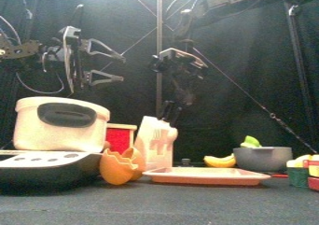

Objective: Grab ketchup bottle

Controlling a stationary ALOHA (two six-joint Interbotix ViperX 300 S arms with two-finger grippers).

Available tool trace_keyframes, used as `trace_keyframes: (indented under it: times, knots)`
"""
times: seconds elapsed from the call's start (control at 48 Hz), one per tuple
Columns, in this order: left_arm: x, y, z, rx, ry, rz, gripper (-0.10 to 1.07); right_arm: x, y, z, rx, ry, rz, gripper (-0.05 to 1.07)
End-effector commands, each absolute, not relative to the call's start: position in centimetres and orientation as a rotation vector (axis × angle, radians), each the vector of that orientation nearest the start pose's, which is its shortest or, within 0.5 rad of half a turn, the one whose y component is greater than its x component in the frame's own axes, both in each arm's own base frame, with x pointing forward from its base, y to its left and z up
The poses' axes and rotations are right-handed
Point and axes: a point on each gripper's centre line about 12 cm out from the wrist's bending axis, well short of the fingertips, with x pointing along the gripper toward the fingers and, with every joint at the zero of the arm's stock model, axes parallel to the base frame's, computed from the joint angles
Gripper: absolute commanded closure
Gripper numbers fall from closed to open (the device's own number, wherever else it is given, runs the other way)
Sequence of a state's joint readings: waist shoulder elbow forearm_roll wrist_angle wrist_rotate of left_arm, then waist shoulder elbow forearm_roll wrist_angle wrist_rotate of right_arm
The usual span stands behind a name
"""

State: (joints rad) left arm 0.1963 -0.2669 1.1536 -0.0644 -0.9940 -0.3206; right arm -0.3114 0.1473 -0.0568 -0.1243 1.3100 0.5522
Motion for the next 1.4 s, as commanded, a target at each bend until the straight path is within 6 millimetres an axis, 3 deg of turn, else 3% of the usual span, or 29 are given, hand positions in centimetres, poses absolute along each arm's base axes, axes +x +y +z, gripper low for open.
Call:
trace_keyframes:
  times: [0.0, 0.375, 0.625, 0.917, 1.125, 1.375]
  knots:
    - [28.0, 6.1, 21.9, -0.34, -0.176, 0.218, 0.06, 38.2, -13.5, 30.5, 0.552, 1.202, -0.703, 0.3]
    - [28.0, 5.9, 22.1, -0.333, -0.179, 0.204, 0.06, 33.5, -7.5, 31.4, 0.561, 1.099, -0.631, 0.3]
    - [28.0, 5.4, 22.2, -0.302, -0.171, 0.163, 0.06, 30.0, -3.6, 30.6, 0.526, 0.951, -0.511, 0.3]
    - [28.3, 4.5, 22.3, -0.27, -0.161, 0.106, 0.06, 28.0, 0.2, 27.7, 0.482, 0.808, -0.301, 0.31]
    - [28.4, 3.7, 22.2, -0.261, -0.151, 0.071, 0.06, 27.0, 2.1, 24.1, 0.446, 0.845, -0.227, 0.31]
    - [28.4, 2.9, 22.1, -0.243, -0.138, 0.03, 0.06, 25.9, 4.2, 22.2, 0.408, 0.913, -0.167, 0.31]
